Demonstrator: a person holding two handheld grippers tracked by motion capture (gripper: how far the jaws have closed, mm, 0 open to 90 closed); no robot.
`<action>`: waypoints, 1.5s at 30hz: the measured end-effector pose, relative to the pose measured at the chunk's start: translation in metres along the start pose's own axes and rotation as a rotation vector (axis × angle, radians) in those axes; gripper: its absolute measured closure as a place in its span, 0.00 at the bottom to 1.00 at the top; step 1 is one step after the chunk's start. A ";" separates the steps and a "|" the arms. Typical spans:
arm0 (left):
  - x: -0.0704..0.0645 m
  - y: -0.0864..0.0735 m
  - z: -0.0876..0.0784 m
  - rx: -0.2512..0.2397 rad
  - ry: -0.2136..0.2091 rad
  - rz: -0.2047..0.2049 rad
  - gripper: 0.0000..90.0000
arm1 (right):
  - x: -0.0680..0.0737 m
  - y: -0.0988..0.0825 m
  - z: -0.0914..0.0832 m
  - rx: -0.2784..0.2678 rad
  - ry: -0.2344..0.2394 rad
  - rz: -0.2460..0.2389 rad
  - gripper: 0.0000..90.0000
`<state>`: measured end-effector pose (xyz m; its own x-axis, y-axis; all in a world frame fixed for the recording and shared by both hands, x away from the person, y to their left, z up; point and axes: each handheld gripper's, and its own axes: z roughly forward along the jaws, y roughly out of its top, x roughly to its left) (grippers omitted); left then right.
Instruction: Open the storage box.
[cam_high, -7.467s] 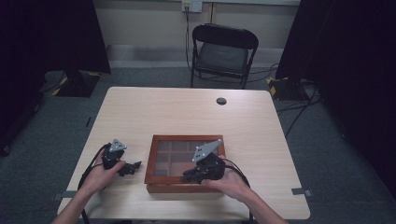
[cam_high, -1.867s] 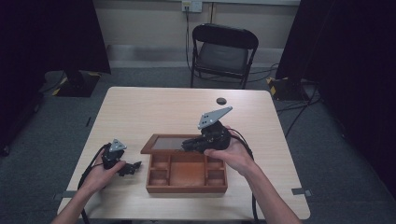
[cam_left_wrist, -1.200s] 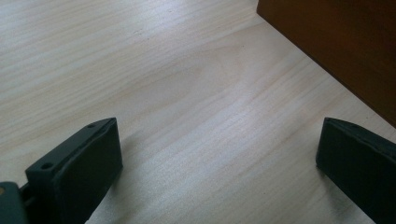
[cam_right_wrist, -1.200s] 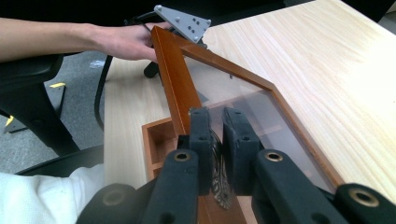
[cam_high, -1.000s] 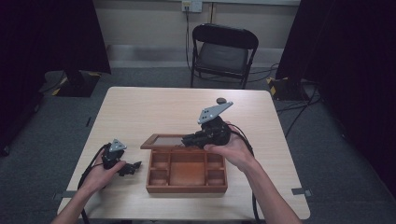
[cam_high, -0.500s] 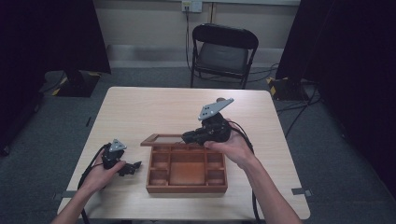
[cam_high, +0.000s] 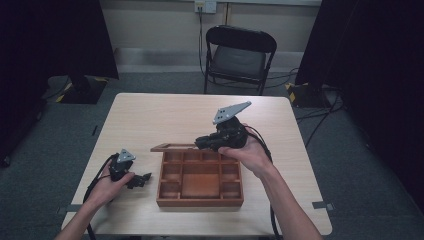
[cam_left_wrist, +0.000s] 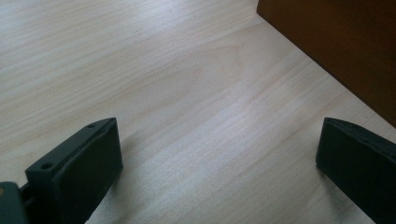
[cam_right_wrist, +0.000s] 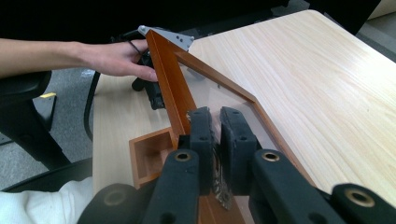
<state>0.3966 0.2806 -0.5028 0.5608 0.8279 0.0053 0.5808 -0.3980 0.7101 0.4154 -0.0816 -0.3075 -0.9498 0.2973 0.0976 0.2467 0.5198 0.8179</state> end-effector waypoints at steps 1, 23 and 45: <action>0.000 0.000 0.000 0.000 0.000 0.000 0.00 | 0.000 0.000 0.000 -0.001 0.000 0.000 0.94; 0.000 0.000 0.000 0.000 0.000 0.000 0.00 | 0.000 -0.001 -0.001 -0.028 -0.022 0.002 0.92; 0.000 0.000 0.000 0.000 -0.002 -0.002 0.00 | 0.002 -0.002 -0.001 -0.032 -0.030 -0.007 0.90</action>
<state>0.3966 0.2806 -0.5029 0.5608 0.8280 0.0023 0.5817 -0.3960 0.7105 0.4132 -0.0829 -0.3089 -0.9450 0.3182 0.0752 0.2336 0.4963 0.8361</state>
